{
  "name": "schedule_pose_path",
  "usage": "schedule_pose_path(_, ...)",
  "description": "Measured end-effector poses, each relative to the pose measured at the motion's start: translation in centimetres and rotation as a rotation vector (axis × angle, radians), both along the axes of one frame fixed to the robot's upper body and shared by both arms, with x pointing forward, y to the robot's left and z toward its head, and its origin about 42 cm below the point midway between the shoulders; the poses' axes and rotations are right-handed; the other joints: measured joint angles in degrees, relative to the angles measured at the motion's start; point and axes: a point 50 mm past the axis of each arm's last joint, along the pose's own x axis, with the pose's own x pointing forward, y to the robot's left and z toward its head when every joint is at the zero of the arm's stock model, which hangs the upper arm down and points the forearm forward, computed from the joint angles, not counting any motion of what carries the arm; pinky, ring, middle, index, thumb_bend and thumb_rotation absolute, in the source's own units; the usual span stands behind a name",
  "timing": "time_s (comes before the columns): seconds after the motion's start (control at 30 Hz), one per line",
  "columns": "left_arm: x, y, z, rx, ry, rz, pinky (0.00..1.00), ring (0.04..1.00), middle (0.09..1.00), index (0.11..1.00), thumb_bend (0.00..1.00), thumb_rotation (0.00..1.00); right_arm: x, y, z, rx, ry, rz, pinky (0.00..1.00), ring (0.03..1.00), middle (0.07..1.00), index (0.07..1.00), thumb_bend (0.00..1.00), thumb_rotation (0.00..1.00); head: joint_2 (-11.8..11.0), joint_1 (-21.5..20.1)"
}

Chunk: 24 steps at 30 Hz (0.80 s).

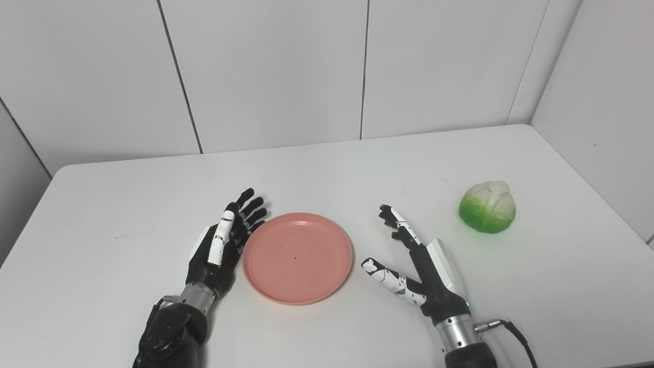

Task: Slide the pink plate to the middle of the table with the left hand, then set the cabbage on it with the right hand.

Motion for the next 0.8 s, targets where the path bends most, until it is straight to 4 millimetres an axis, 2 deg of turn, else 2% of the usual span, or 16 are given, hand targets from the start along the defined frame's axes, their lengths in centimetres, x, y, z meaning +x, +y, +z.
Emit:
schedule_pose_path(0.17,0.4,0.4,-0.3,0.001,-0.003,0.004,0.89,0.894,0.906,0.898,0.48,1.00,1.3,-0.7,1.6,-0.027,-0.065,-0.029,0.79,0.847,0.865,0.898,0.73,0.80,-0.61,-2.28)
schedule_pose_path(0.43,1.3,1.4,-0.5,-0.001,0.002,-0.003,0.88,0.893,0.908,0.896,0.50,0.99,3.2,-1.7,5.4,-0.075,-0.194,-0.044,0.74,0.849,0.889,0.895,0.75,0.68,-0.88,-5.18)
schedule_pose_path(0.5,1.3,1.5,-0.5,-0.002,0.001,-0.005,0.89,0.894,0.908,0.895,0.49,0.99,3.2,-2.0,6.1,-0.104,-0.223,-0.059,0.73,0.860,0.892,0.891,0.76,0.66,-0.88,-5.19)
schedule_pose_path(0.63,1.7,1.8,-0.6,-0.002,0.003,-0.013,0.90,0.900,0.914,0.900,0.51,0.98,3.1,-2.8,7.2,-0.166,-0.250,-0.103,0.83,0.890,0.911,0.886,0.78,0.64,-1.32,-6.77)
schedule_pose_path(0.8,2.1,2.5,-0.7,0.002,0.001,-0.016,0.88,0.892,0.907,0.895,0.51,0.97,3.3,-4.1,8.0,-0.217,-0.265,-0.160,0.79,0.872,0.909,0.883,0.79,0.60,-1.50,-7.65)
